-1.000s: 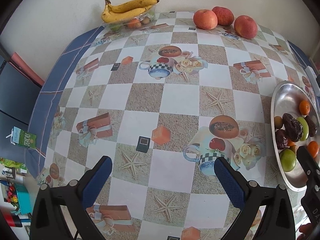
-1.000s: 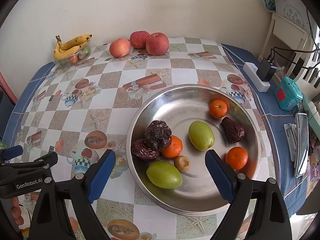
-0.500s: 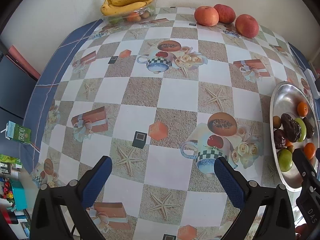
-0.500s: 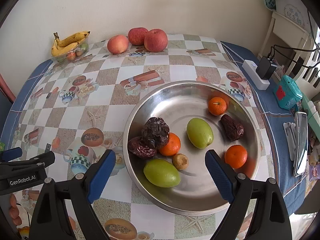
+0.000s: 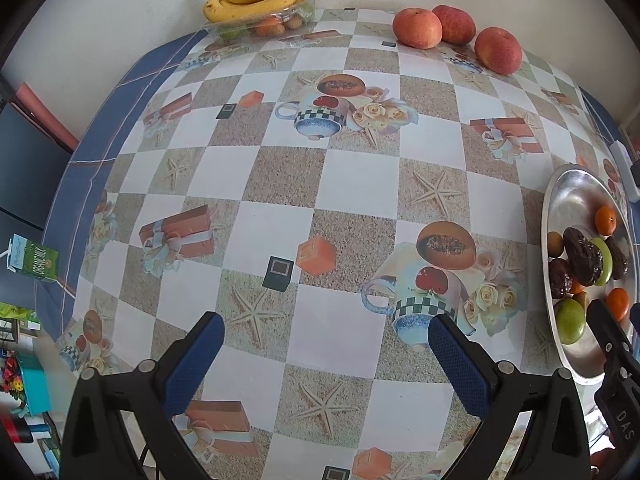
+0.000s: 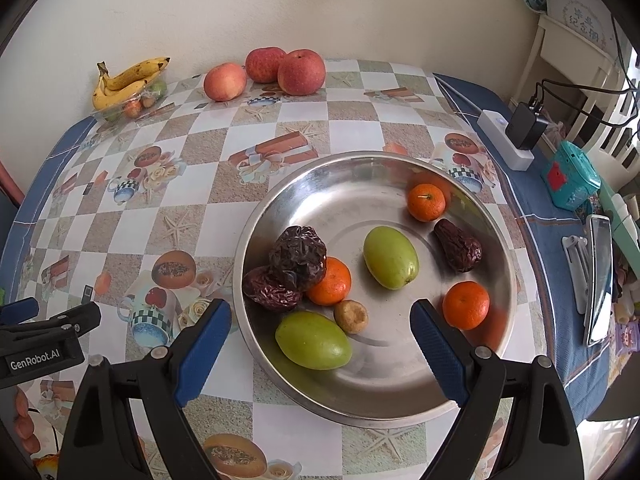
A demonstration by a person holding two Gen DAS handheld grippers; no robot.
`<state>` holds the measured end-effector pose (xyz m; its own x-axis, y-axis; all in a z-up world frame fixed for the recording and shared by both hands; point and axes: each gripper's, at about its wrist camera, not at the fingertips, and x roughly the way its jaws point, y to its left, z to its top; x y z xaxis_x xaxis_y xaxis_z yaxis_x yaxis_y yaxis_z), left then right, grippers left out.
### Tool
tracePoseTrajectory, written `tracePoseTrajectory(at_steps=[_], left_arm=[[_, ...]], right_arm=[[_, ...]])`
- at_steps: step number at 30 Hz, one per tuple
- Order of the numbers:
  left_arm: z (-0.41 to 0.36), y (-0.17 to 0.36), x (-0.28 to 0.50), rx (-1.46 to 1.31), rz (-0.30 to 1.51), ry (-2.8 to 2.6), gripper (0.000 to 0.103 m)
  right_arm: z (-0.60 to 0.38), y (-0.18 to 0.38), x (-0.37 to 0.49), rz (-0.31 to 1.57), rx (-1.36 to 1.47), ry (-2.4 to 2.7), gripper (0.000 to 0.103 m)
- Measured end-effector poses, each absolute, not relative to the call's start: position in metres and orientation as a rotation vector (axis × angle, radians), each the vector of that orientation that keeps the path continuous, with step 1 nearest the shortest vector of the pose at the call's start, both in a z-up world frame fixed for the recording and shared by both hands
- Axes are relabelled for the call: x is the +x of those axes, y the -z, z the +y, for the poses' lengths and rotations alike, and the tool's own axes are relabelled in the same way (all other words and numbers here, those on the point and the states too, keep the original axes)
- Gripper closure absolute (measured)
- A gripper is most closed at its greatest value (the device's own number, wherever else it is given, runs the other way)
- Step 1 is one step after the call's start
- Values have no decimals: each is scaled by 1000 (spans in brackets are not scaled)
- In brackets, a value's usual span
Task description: Organize fruits
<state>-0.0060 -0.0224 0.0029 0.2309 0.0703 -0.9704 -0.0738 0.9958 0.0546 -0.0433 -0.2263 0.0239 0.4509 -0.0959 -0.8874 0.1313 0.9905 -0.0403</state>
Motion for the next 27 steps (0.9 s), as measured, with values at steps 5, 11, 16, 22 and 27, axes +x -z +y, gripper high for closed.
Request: tracePoseTrajectory(at_steps=[5, 11, 16, 22, 27], left_arm=[[-22, -3, -6, -12, 1337, -98, 0], [-23, -2, -6, -17, 1341, -94, 0], [-22, -2, -5, -19, 1344, -100, 0], [-20, -4, -6, -33, 1338, -105, 0], [-16, -7, -6, -52, 1327, -112, 0]], right_arm=[[-229, -24, -44, 1095, 44, 152, 12], [-230, -24, -45, 1095, 50, 156, 12], [-230, -24, -45, 1096, 51, 155, 12], [-231, -24, -44, 1095, 49, 155, 12], [-230, -23, -45, 1095, 51, 156, 12]])
